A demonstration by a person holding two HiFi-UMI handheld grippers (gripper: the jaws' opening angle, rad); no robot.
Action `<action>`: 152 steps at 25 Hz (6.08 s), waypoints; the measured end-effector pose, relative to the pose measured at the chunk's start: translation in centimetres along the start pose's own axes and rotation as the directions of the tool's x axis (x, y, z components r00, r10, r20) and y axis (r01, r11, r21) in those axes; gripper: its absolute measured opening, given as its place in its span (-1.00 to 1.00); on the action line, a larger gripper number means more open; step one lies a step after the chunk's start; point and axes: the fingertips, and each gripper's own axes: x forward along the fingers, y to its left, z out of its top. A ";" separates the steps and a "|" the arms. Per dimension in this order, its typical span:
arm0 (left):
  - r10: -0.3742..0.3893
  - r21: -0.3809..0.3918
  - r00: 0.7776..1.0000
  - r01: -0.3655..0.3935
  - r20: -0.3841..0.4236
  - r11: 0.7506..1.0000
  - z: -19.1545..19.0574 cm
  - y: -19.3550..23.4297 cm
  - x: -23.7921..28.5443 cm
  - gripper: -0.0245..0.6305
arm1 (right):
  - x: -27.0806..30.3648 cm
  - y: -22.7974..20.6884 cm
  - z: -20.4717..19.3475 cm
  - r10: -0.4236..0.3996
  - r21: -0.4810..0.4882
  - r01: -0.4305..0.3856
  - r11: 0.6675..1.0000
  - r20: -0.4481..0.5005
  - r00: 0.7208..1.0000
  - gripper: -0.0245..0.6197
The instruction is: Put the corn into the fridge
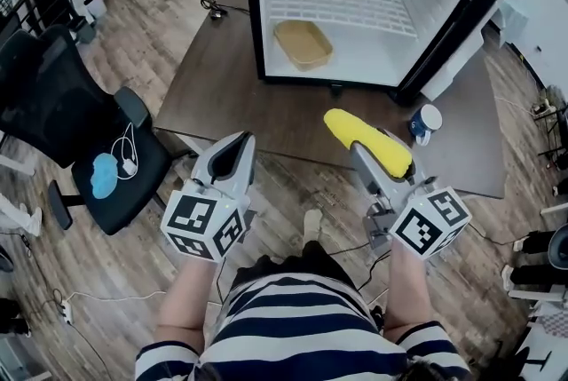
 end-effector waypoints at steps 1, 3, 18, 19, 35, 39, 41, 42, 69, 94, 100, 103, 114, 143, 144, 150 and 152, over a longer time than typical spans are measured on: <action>0.006 0.004 1.000 -0.006 0.002 1.000 0.3 0.0 0.9 -0.93 | 0.6 -0.6 0.6 0.007 -0.007 -0.007 1.000 0.005 1.000 -0.14; 0.018 0.009 1.000 -0.018 0.004 1.000 0.8 0.1 2.7 -0.93 | 1.8 -2.1 1.9 0.014 -0.022 -0.013 1.000 0.013 1.000 -0.14; 0.111 0.022 0.993 -0.112 0.034 0.994 4.5 0.7 12.6 -0.93 | 10.3 -10.2 9.0 0.065 -0.116 -0.059 0.992 0.045 0.997 -0.14; 0.116 0.022 0.993 -0.117 0.038 0.993 4.8 0.8 13.1 -0.93 | 10.9 -10.6 9.4 0.066 -0.119 -0.060 0.991 0.049 0.997 -0.14; 0.163 0.047 0.982 -0.168 0.097 0.985 6.8 1.9 19.1 -0.93 | 17.6 -16.6 12.7 -0.026 -0.265 0.063 0.962 0.141 0.990 -0.14; 0.178 0.042 0.979 -0.183 0.100 0.982 6.7 2.3 20.0 -0.93 | 18.9 -17.8 13.2 -0.078 -0.315 0.126 0.941 0.160 0.984 -0.14; 0.188 0.037 0.977 -0.192 0.105 0.981 6.7 2.6 20.3 -0.93 | 19.5 -18.3 13.2 -0.107 -0.343 0.158 0.926 0.163 0.981 -0.14; 0.192 0.036 0.975 -0.197 0.109 0.980 6.7 2.8 20.5 -0.93 | 19.7 -18.5 13.1 -0.120 -0.357 0.172 0.918 0.164 0.979 -0.14; 0.193 0.032 0.976 -0.197 0.102 0.980 6.1 3.2 22.2 -0.93 | 21.4 -22.1 10.5 -0.305 -0.533 0.298 0.792 0.077 0.949 -0.14; 0.180 0.031 0.977 -0.184 0.115 0.982 6.1 1.8 21.8 -0.93 | 17.8 -21.7 10.9 -0.315 -0.547 0.301 0.781 0.070 0.946 -0.10; 0.168 0.024 0.980 -0.171 0.110 0.985 5.7 1.2 22.0 -0.93 | 14.5 -21.4 10.4 -0.323 -0.526 0.331 0.783 0.112 0.940 -0.17; 0.158 0.020 0.982 -0.161 0.107 0.987 5.4 0.8 22.1 -0.93 | 13.4 -21.2 9.9 -0.320 -0.520 0.336 0.785 0.124 0.939 -0.26; 0.153 0.019 0.984 -0.156 0.095 0.988 5.0 0.4 21.8 -0.93 | 13.1 -21.3 8.9 -0.306 -0.488 0.324 0.810 0.120 0.944 -0.51; 0.206 0.037 0.973 -0.211 0.107 0.977 5.7 1.1 21.0 -0.93 | 15.9 -21.4 8.9 -0.268 -0.455 0.283 0.844 0.098 0.958 -0.53; 0.209 0.038 0.972 -0.214 0.110 0.976 5.8 1.1 20.8 -0.93 | 15.7 -21.3 8.8 -0.267 -0.449 0.281 0.848 0.097 0.959 -0.53; 0.221 0.018 0.966 -0.225 0.133 0.974 6.2 2.0 19.8 -0.93 | 14.3 -20.6 8.1 -0.286 -0.431 0.297 0.852 0.091 0.954 -0.53; 0.211 0.002 0.967 -0.214 0.142 0.977 6.4 2.1 19.5 -0.93 | 13.7 -20.6 7.8 -0.296 -0.421 0.307 0.853 0.093 0.951 -0.55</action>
